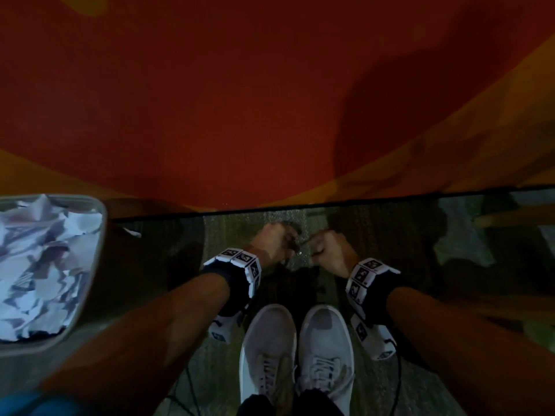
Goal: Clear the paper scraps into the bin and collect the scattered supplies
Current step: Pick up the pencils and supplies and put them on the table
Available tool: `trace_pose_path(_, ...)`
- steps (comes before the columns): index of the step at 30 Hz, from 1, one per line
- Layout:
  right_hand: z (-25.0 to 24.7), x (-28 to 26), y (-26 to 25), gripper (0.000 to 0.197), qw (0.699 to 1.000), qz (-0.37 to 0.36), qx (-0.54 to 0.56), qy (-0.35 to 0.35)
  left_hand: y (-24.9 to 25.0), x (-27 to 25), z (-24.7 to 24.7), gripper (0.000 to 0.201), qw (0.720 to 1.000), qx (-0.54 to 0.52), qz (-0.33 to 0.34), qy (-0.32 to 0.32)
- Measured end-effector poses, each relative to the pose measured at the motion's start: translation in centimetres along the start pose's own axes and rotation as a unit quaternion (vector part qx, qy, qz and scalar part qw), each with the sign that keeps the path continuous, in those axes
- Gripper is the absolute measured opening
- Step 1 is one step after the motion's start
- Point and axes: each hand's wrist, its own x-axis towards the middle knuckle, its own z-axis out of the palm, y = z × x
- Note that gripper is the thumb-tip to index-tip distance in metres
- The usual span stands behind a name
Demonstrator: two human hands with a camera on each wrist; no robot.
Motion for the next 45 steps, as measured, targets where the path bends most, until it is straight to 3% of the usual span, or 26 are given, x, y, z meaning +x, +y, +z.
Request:
trace_pose_path(5, 2.9, 1.1, 0.9, 0.050, 0.996, -0.002, -0.064, 0.054, -0.5, 2.7, 3.0, 0.062, 0.991, 0.124, 0.025, -0.035)
trace_pose_path(9, 4.4, 1.4, 1.6, 0.044, 0.991, -0.036, -0.080, 0.104, -1.1, 3.4, 3.9, 0.046, 0.975, 0.205, 0.079, -0.002)
trace_pose_path(12, 5.3, 1.6, 1.9, 0.037, 0.988, -0.049, -0.075, 0.125, -1.6, 3.6, 4.3, 0.024, 0.958, 0.264, 0.107, 0.013)
trace_pose_path(14, 5.8, 1.7, 2.1, 0.035, 0.987, -0.062, -0.043, 0.140, -2.0, 3.9, 4.7, 0.010, 0.967, 0.230, 0.105, 0.033)
trace_pose_path(17, 6.3, 2.2, 2.6, 0.025, 0.982, -0.074, -0.029, 0.169, -1.2, 3.9, 4.5, 0.017, 0.977, 0.178, 0.107, 0.037)
trace_pose_path(21, 5.7, 1.7, 2.2, 0.020, 0.982, -0.116, -0.037, 0.143, -0.7, 3.4, 4.3, 0.017, 0.986, 0.126, 0.100, 0.042)
trace_pose_path(25, 5.1, 1.6, 3.3, 0.014, 0.980, -0.124, -0.027, 0.151, -1.3, 3.5, 4.7, 0.012, 0.977, 0.177, 0.111, 0.028)
trace_pose_path(30, 4.4, 1.3, 3.9, 0.014, 0.967, -0.197, -0.071, 0.145, -1.5, 3.1, 5.7, 0.015, 0.968, 0.228, 0.101, 0.035)
trace_pose_path(33, 4.0, 1.2, 3.8, 0.011, 0.968, -0.191, -0.084, 0.140, -1.6, 3.0, 5.6, 0.013, 0.972, 0.206, 0.106, 0.042)
trace_pose_path(38, 4.6, 1.1, 3.2, 0.029, 0.964, -0.162, -0.191, 0.087, -1.8, 2.9, 5.0, 0.016, 0.996, 0.071, 0.022, 0.043)
trace_pose_path(41, 4.2, 0.9, 3.0, 0.034, 0.970, -0.129, -0.188, 0.082, -1.9, 2.8, 4.2, 0.012, 0.998, -0.018, -0.027, 0.057)
trace_pose_path(45, 1.7, 0.0, 2.8, 0.009, 0.987, -0.081, -0.091, 0.107, -1.5, 1.8, 2.6, 0.015, 0.989, -0.105, -0.019, 0.099)
